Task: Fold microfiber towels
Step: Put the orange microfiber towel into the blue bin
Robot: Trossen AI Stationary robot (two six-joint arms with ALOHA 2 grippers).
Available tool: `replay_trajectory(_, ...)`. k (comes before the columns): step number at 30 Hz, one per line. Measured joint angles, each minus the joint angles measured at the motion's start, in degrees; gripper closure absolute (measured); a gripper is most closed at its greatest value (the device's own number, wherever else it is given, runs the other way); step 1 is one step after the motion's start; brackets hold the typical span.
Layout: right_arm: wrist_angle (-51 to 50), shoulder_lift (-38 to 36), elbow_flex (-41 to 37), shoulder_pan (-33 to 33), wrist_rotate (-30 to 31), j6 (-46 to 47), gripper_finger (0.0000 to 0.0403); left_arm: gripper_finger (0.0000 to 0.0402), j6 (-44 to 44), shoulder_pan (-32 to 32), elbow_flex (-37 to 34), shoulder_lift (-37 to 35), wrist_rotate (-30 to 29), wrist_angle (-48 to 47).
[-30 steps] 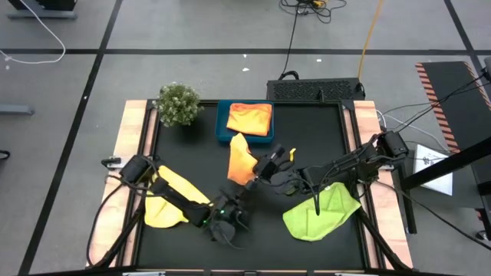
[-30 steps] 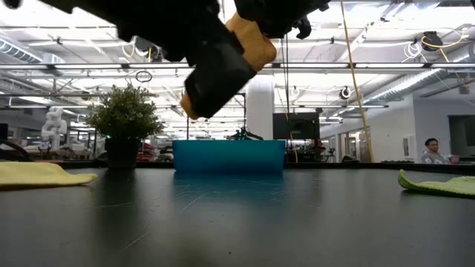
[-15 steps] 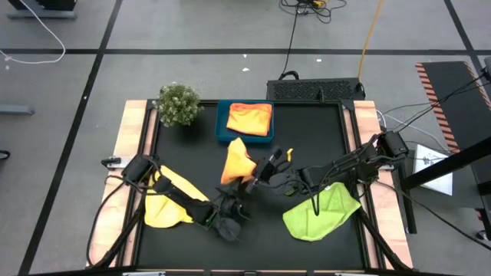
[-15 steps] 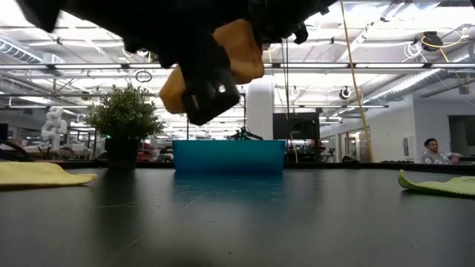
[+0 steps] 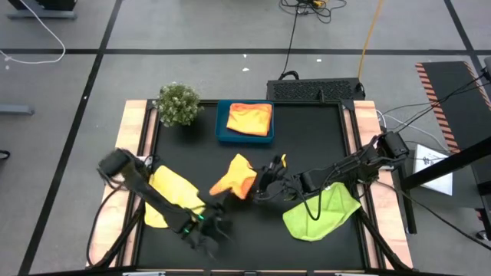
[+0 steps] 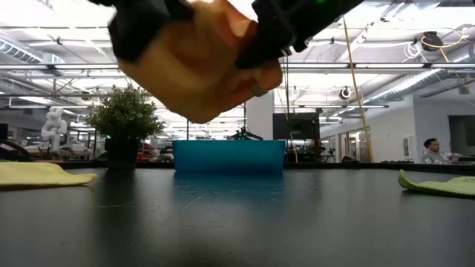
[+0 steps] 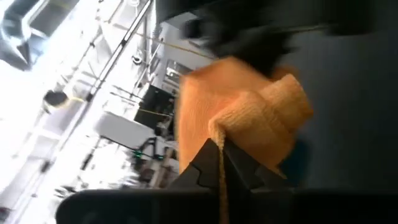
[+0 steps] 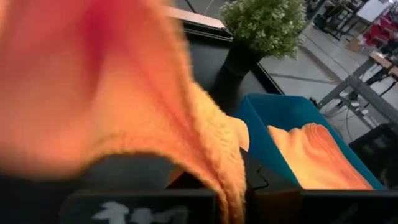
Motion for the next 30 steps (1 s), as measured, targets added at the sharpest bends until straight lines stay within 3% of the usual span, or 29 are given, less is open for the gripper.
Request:
replay_trajectory(5, 0.89, 0.00, 0.00, 0.27, -0.03, -3.00, 0.0403, 0.0399, -24.21, -0.10, -7.66, -15.12, 8.55, -17.50)
replay_trajectory(9, 2.20, 0.00, 0.00, -0.72, -0.23, -5.85, 0.0403, 0.0400, -28.73, 3.67, -15.55, -25.04, 15.30, -17.89)
replay_trajectory(14, 1.10, 0.00, 0.00, -3.86, -0.45, -6.66, 0.0403, 0.0400, -20.34, 11.30, -22.32, -32.70, 23.78, -7.39)
replay_trajectory(18, 0.84, 0.00, 0.00, -6.88, -3.03, -8.54, 0.0403, 0.0401, -7.34, 18.23, -24.78, -34.98, 30.45, 4.94)
replay_trajectory(22, -0.33, 0.00, -0.01, -9.87, -2.37, -10.95, 0.0403, 0.0401, 1.40, 25.95, -24.86, -35.27, 36.34, 11.22)
replay_trajectory(30, -2.48, -0.02, -0.02, -15.18, 3.41, -13.72, 0.0403, 0.0401, 1.51, 39.08, -24.97, -35.22, 49.55, 12.06)
